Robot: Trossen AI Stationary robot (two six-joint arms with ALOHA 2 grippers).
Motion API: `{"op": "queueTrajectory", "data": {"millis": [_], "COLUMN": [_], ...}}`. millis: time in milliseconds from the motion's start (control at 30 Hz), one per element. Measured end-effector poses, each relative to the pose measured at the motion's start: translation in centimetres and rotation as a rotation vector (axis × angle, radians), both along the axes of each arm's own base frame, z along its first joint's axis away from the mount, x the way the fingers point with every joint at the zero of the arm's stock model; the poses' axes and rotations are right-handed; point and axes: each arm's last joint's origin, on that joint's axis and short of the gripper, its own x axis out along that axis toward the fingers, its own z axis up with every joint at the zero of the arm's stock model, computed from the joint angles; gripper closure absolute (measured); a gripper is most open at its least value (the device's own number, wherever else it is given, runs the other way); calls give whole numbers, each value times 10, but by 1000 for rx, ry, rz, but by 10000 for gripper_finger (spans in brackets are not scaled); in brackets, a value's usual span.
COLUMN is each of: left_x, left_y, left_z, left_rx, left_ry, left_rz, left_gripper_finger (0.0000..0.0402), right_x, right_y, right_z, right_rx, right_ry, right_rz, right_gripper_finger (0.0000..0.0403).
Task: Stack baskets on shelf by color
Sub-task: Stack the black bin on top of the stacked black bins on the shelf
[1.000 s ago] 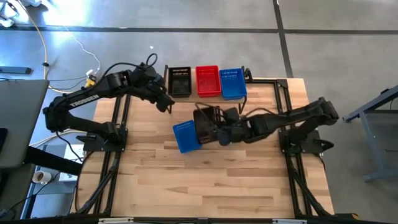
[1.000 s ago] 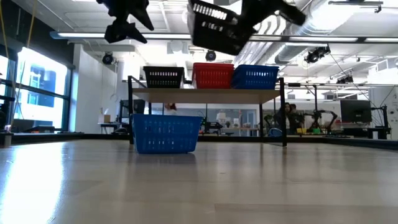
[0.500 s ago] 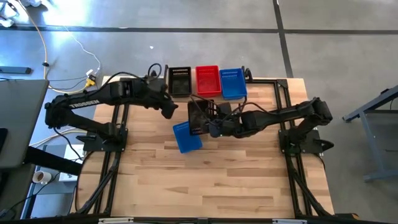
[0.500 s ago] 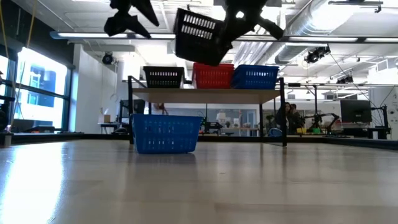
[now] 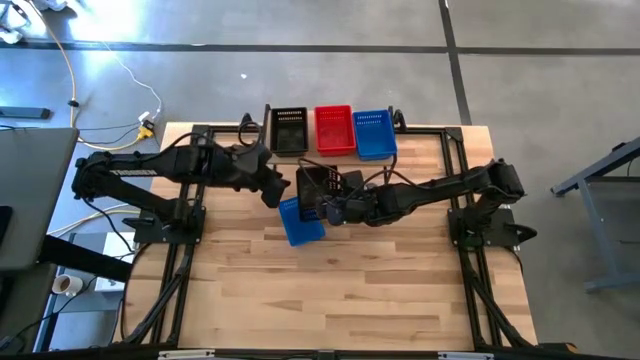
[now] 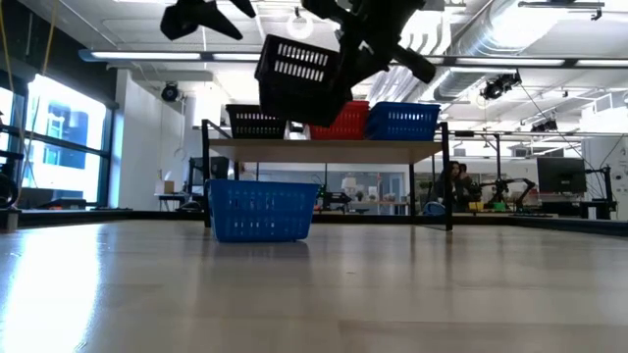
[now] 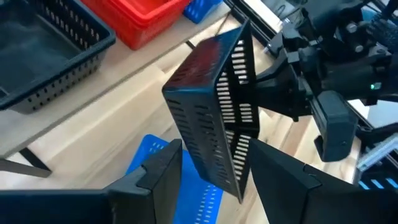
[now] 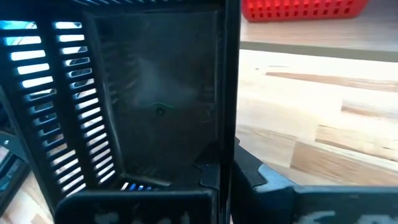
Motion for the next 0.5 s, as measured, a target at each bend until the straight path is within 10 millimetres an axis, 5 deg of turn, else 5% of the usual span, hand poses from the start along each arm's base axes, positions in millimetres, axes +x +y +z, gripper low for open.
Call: {"op": "queueTrajectory", "data": {"millis": [500], "left_x": [1], "left_y": [-7], "left_z": [0], "left_rx": [3], "left_ry": [-4], "left_rz": [9], "left_gripper_finger": [228], "right_x": [10], "right_y": [0], "right_z": [4], "right_rx": [-40], "right_ry": [-49], "right_rz": [57], "right_gripper_finger": [403]}}
